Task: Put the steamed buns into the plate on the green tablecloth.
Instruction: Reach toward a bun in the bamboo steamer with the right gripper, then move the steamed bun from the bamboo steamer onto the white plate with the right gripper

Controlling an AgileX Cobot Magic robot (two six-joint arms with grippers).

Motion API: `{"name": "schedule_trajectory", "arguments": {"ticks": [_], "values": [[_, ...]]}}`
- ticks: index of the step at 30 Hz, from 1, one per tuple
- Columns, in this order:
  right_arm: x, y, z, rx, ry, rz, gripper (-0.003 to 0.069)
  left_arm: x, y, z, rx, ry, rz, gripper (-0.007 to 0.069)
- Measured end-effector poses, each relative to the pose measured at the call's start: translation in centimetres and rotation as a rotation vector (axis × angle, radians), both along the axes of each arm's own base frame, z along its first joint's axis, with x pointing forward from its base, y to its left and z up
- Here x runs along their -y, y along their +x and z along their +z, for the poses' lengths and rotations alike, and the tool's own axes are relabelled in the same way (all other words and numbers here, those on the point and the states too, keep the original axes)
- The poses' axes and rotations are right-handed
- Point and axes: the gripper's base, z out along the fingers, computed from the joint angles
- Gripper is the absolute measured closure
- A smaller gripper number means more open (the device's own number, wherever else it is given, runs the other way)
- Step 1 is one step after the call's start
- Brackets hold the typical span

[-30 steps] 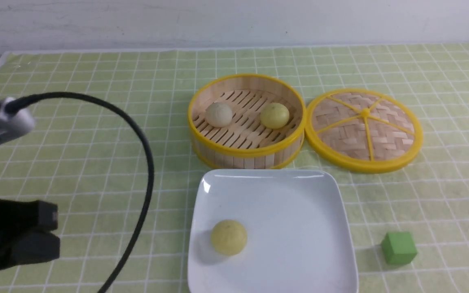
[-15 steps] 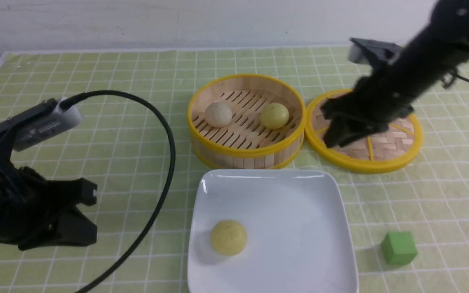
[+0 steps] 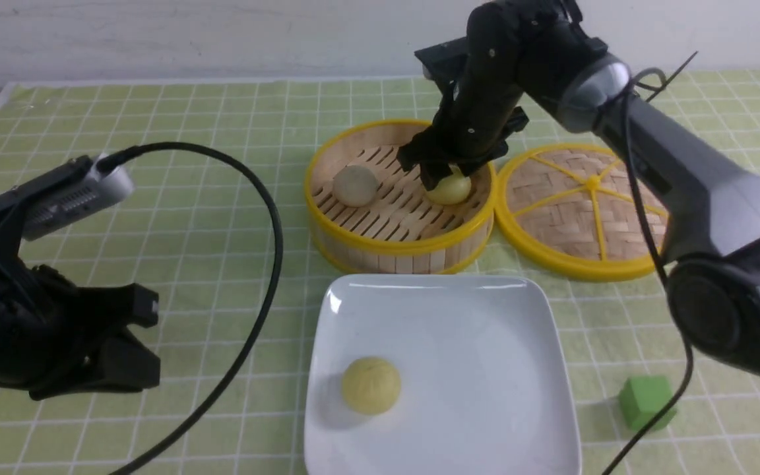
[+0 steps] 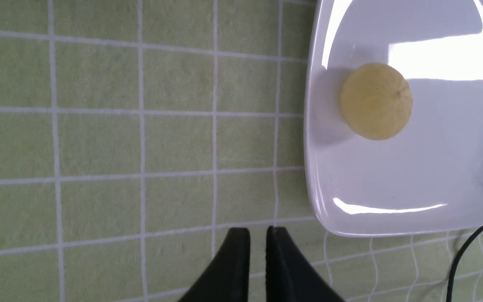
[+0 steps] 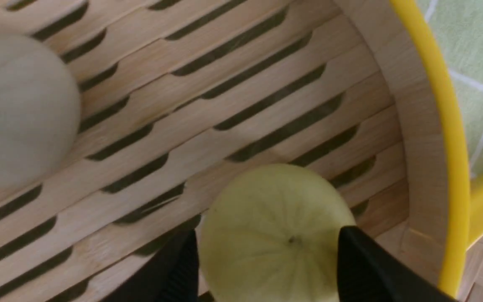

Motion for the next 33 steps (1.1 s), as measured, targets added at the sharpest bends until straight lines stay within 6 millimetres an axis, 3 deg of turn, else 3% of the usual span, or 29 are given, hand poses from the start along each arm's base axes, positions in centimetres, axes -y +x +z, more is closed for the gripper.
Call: {"name": "schedule_trajectory", "arguments": {"ticks": [3,6,8,9,10,11,12,15,19,20,21,22,24,26,27,28,30,33], "values": [[-0.1,0.3,-0.9,-0.009,-0.004,-0.006,0.023,0.0,0.1,0.0,0.009,0.001,0.004,0.0525],[-0.1,0.3,-1.2,-0.013,0.0,-0.005,0.0315,0.0,0.1,0.0,0.01,0.001,0.005,0.0518],[-0.2,0.2,-1.1,-0.019,0.006,-0.004,0.0435,0.0,0.1,0.0,0.011,0.001,0.005,0.0517],[-0.2,0.2,-1.1,-0.02,0.007,-0.004,0.045,0.0,0.1,0.0,0.011,0.001,0.005,0.0517],[-0.2,0.2,-0.8,-0.022,0.014,-0.002,0.0552,0.0,0.1,0.0,0.012,0.001,0.006,0.0517],[-0.2,0.0,-0.4,-0.022,0.021,-0.001,0.0606,0.0,0.1,0.0,0.012,0.0,0.006,0.0517],[-0.2,-0.1,0.2,-0.014,0.027,0.003,0.0631,0.0,0.1,0.0,0.013,-0.001,0.007,0.0515],[0.0,-0.7,2.7,0.011,0.042,0.016,0.0642,0.0,0.2,0.1,0.016,-0.001,0.009,0.0508],[1.4,-3.9,12.4,0.163,0.115,0.027,0.0643,0.0,0.2,0.1,0.02,-0.001,0.01,0.0498],[1.5,-4.1,12.7,0.163,0.115,0.027,0.0643,0.0,0.2,0.1,0.02,-0.001,0.01,0.0498],[2.4,-5.8,15.8,0.202,0.129,0.027,0.0643,0.0,0.2,0.1,0.021,0.0,0.011,0.0497],[3.1,-7.2,17.4,0.211,0.136,0.021,0.0643,-0.1,0.2,0.1,0.021,0.003,0.01,0.0496],[4.3,-10.0,19.1,0.178,0.143,0.006,0.0643,-0.1,0.2,0.0,0.023,0.01,0.009,0.0496],[4.9,-11.6,18.4,0.108,0.136,-0.005,0.0643,-0.2,0.2,0.0,0.024,0.02,0.007,0.0493],[5.6,-13.8,17.3,0.017,0.14,-0.011,0.0643,-0.3,0.2,0.0,0.029,0.036,0.005,0.0489],[5.9,-14.9,15.2,-0.075,0.129,-0.013,0.0641,-0.4,0.3,0.0,0.032,0.043,0.005,0.0487],[6.1,-16.0,13.0,-0.14,0.13,-0.018,0.0641,-0.4,0.3,-0.1,0.034,0.049,0.004,0.0485],[5.9,-17.6,6.5,-0.201,0.177,-0.023,0.0637,-0.5,0.4,0.0,0.044,0.058,0.006,0.0481]]}}
